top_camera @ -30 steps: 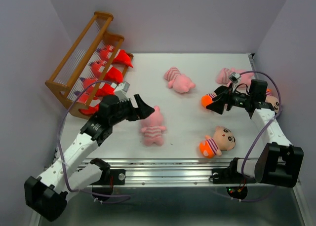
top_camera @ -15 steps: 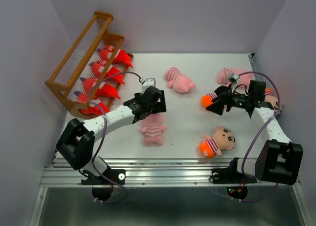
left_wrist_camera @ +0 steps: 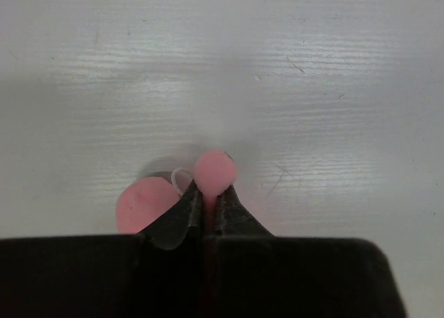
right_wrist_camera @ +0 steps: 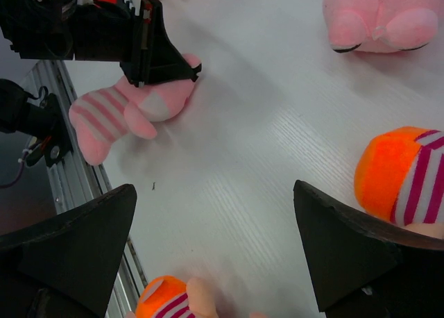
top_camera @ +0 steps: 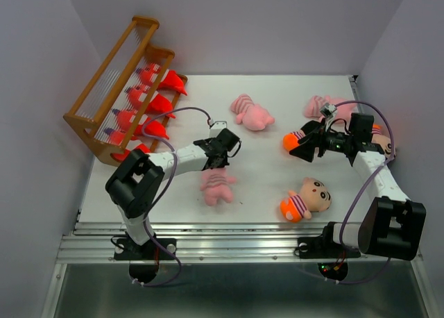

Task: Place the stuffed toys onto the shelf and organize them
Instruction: Grab a stuffed toy with the left arm

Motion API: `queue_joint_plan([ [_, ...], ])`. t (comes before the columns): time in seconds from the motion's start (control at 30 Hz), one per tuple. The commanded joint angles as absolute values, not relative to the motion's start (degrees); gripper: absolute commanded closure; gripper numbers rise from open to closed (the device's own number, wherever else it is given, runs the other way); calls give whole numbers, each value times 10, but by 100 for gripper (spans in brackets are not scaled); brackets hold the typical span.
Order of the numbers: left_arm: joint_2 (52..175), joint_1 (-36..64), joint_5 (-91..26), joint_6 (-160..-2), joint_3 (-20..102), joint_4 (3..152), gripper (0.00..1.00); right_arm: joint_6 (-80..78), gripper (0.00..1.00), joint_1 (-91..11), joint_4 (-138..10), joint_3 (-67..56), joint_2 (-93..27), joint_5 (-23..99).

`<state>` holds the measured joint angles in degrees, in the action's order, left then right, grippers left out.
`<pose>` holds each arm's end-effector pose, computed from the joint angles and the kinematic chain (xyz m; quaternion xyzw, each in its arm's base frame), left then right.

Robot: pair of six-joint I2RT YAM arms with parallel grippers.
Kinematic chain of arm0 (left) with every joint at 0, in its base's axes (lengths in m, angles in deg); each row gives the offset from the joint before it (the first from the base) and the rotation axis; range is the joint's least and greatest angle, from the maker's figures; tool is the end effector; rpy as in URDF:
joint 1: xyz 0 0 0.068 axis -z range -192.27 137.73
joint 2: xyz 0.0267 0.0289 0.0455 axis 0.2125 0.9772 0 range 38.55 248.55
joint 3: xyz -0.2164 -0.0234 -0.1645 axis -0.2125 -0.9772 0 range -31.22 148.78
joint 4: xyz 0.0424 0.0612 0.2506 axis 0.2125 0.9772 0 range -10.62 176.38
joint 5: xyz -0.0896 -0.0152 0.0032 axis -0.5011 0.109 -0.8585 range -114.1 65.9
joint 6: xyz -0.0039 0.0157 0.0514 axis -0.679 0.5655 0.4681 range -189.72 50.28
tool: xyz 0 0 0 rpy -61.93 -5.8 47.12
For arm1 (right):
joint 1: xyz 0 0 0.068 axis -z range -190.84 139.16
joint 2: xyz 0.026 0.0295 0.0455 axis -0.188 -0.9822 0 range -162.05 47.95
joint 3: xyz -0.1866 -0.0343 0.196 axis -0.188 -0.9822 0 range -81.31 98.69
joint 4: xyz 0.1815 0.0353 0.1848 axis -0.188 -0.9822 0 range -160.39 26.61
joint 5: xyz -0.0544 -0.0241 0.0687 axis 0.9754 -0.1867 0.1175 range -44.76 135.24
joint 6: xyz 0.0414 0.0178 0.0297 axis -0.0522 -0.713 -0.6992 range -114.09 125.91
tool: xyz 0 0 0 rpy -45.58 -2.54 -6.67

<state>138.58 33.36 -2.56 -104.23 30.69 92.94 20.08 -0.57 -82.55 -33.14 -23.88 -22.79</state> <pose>0.2626 -0.2498 0.1854 0.0289 0.9296 -0.0725 0.3603 0.2520 -0.0121 0.2615 -0.2496 0.7515 0.4309 0.4327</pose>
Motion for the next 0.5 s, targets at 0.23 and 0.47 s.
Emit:
queue_joint_plan([
  [0.23,1197,335,-134,-1075,240,760,100,206,0,-4,-823,-316,-228,-237],
  [0.47,1098,335,-256,-1195,93,439,100,262,0,-9,-865,-313,-225,-344],
])
